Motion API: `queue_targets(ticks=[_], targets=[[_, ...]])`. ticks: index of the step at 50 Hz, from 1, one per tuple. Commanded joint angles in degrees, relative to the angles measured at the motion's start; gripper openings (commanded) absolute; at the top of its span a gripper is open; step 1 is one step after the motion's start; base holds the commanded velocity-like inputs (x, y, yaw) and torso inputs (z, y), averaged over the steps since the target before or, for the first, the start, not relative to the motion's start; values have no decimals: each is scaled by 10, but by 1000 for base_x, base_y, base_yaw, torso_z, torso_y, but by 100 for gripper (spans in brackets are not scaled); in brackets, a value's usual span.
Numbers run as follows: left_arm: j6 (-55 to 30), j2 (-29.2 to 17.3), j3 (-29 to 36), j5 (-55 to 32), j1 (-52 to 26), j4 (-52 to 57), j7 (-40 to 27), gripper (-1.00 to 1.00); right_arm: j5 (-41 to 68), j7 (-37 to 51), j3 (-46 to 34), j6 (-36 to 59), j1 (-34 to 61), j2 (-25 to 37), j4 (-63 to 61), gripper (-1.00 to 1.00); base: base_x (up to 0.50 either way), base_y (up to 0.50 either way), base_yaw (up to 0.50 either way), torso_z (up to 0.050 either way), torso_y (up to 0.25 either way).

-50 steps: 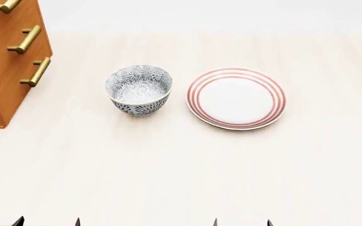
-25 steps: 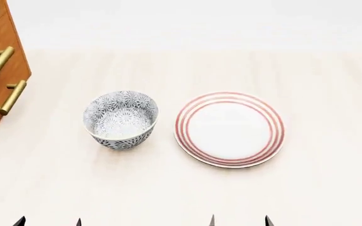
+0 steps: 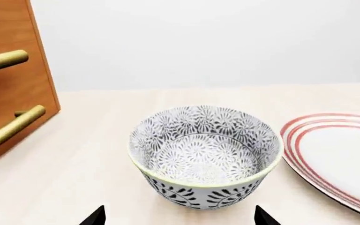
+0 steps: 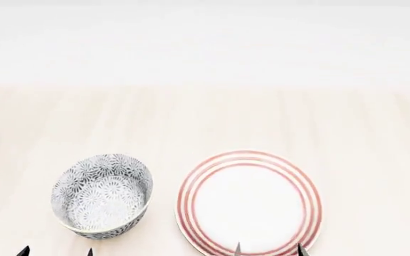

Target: Open the top drawer of the cabinet.

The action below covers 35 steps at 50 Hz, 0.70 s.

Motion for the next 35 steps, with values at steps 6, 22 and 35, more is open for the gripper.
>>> queue_targets(ticks=[6, 22, 35], targets=[[16, 4, -6, -1, 0, -7, 8, 100, -6, -7, 2, -5, -1, -4, -2, 100, 500, -23, 0, 0, 3], [11, -2, 1, -6, 0, 2, 0, 100, 2, 2, -1, -2, 1, 1, -5, 100, 449, -1, 0, 0, 0], [11, -5, 5, -9, -2, 1, -5, 100, -2, -2, -11, -24, 1, 7, -4, 100, 0, 307, 0, 0, 0]])
